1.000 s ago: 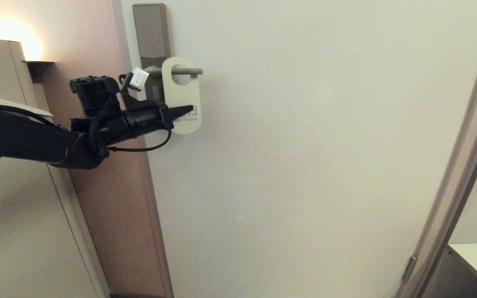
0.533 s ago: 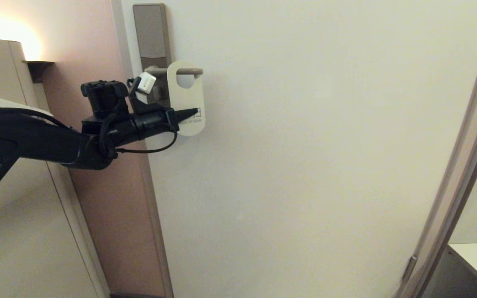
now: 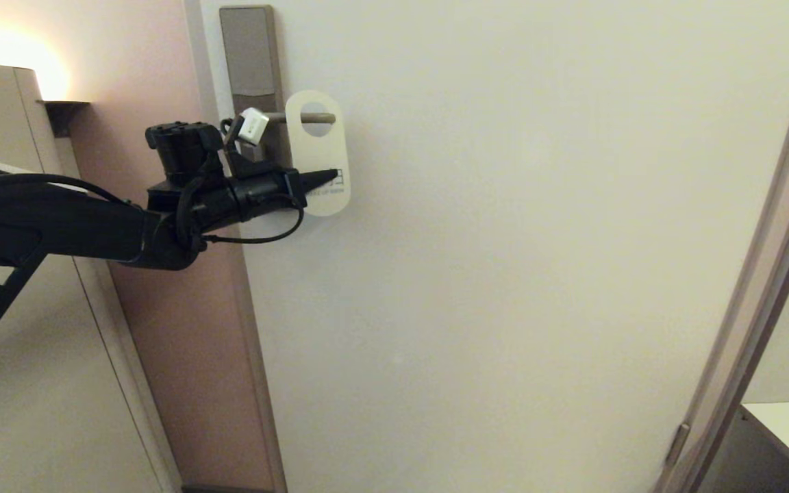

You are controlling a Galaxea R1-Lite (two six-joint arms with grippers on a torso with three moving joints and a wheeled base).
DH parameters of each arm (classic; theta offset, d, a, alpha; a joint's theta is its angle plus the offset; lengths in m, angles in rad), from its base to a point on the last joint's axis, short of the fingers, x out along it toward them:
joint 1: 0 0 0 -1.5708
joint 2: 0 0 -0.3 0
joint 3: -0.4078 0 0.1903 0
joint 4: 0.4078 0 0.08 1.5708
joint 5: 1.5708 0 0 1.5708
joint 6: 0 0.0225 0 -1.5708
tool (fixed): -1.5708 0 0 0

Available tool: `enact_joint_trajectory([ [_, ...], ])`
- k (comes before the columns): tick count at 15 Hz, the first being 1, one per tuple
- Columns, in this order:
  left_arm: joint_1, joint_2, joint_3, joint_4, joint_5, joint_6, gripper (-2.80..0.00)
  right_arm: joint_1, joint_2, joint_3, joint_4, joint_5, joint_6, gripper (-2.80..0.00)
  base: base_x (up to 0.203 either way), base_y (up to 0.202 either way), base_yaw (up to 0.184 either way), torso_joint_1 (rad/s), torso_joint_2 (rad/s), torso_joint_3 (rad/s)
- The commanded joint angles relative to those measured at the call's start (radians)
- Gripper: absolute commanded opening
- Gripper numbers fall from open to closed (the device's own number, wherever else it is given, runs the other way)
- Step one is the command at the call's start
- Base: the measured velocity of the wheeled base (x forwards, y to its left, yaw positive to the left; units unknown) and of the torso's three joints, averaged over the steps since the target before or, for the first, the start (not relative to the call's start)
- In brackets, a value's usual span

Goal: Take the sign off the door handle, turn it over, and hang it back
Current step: Take down the sign

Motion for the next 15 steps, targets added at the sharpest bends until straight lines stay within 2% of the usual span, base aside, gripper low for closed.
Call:
enact_joint_trajectory([
  [1,-0.009,-0.003,-0.003,-0.004,-0.003,-0.003,-2.8,0.0,0.001,0.0,0.0,0.001,-0.001,-2.8,0.0,0.0,0.0,0.0,0.0,0.0],
  [9,-0.059,-0.029,0.009,-0.005,-0.001,-0.003,-2.8,0.001,0.001,0.0,0.0,0.001,-0.001,-2.8,0.0,0.0,0.0,0.0,0.0,0.0],
  [15,-0.083,-0.167,0.13,-0.007,0.019,0.001,-2.8,-0.001,0.001,0.0,0.0,0.001,-0.001,-2.8,0.0,0.0,0.0,0.0,0.0,0.0],
])
